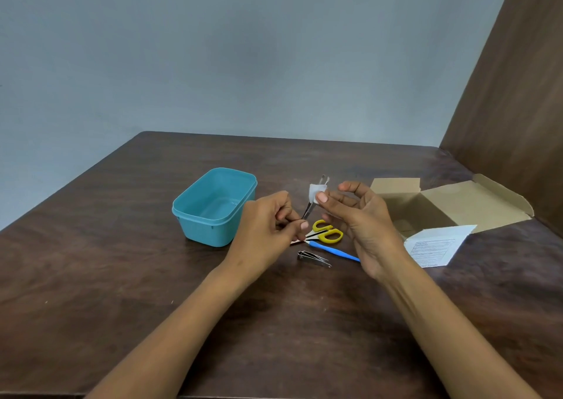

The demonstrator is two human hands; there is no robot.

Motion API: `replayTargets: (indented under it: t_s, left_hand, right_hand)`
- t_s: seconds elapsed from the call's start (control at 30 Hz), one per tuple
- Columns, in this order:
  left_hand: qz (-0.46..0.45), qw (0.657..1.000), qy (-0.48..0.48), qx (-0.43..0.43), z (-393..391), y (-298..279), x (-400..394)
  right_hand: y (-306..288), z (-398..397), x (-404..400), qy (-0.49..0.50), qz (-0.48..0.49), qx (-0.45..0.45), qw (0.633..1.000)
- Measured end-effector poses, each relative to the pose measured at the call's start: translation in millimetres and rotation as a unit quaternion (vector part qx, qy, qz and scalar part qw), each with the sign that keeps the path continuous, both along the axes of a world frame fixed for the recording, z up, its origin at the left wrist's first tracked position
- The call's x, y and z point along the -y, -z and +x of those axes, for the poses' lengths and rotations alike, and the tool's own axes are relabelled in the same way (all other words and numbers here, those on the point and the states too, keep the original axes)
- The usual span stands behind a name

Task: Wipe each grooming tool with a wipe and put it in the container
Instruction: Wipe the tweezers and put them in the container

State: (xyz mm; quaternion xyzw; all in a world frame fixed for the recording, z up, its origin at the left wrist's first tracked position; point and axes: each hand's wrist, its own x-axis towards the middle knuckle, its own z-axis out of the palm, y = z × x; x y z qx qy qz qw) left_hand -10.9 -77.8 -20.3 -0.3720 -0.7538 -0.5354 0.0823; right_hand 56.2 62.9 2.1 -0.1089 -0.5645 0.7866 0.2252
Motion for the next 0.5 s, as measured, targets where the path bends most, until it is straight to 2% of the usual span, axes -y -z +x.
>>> replayTargets:
  t_s: [0.23, 0.5]
  left_hand:
    - [-0.002, 1.000, -0.003, -0.019, 0.9, -0.1, 0.3]
    - [-0.004, 1.000, 0.017, 0.023, 4.0, -0.4, -1.5]
  right_hand:
    - [3.3, 1.0, 2.8, 0.034, 0.045, 0.004, 0.998]
    - [-4.8, 1.2, -3.7, 0.055, -0.004, -0.034, 0.998]
